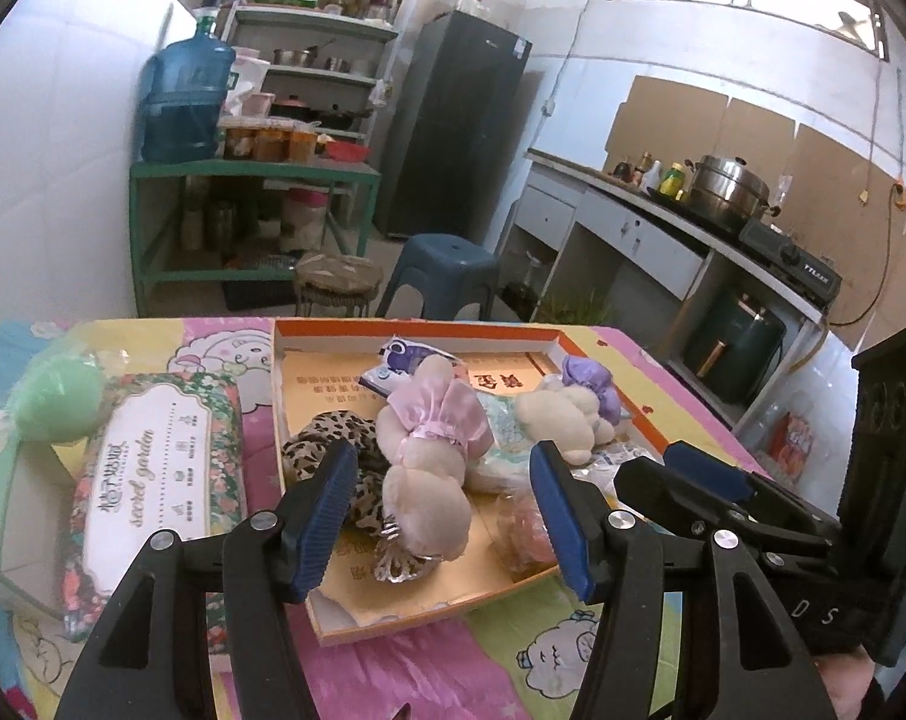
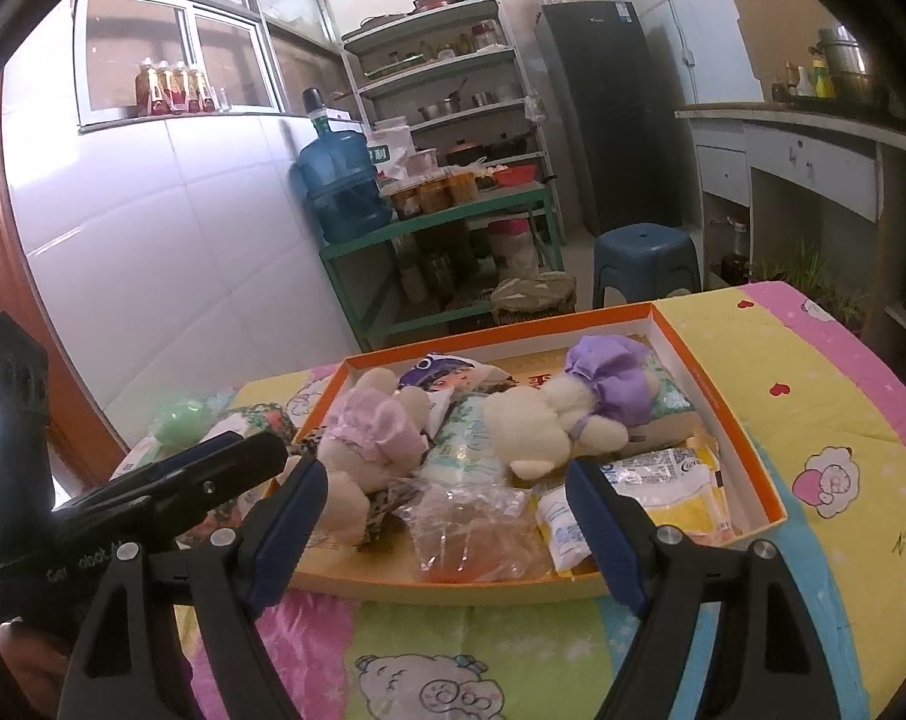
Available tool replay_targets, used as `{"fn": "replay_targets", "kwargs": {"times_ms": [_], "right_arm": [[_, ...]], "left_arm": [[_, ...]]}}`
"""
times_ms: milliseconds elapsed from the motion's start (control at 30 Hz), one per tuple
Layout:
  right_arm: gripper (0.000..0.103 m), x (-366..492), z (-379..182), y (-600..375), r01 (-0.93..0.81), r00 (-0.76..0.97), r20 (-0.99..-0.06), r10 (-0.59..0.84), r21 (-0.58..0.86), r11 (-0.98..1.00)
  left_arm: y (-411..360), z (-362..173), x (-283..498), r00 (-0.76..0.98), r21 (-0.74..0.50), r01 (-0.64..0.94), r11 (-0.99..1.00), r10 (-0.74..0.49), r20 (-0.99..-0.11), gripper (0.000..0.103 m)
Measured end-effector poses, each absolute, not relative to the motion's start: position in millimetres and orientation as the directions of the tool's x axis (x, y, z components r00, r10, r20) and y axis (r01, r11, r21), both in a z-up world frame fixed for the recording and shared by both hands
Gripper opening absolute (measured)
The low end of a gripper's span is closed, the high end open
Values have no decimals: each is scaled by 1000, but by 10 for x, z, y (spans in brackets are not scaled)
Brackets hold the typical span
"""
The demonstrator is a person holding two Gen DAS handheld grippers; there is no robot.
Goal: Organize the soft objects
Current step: 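Move both open grippers back toward the scrunchie and green bagged ball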
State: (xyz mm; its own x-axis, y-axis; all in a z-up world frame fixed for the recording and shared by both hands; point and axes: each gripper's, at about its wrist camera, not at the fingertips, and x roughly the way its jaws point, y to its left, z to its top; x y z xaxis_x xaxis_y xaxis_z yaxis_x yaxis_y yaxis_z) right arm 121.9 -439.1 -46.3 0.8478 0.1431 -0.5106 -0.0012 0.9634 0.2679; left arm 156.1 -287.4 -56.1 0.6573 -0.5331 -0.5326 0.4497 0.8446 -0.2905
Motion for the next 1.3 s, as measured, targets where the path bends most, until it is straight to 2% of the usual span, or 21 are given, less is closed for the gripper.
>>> {"fn": "replay_targets", "kwargs": {"times_ms": [800, 1300], "right_arm": [[81, 765, 42, -3583, -77, 875, -457, 159, 192, 978], [81, 672, 163, -2870, -161, 865, -455, 212, 149, 976]], "left_arm": [[-2027, -68, 864, 772, -246, 422, 873, -488, -408, 62], [-1214, 153, 456, 858, -208, 324, 923, -379, -347, 62]]}}
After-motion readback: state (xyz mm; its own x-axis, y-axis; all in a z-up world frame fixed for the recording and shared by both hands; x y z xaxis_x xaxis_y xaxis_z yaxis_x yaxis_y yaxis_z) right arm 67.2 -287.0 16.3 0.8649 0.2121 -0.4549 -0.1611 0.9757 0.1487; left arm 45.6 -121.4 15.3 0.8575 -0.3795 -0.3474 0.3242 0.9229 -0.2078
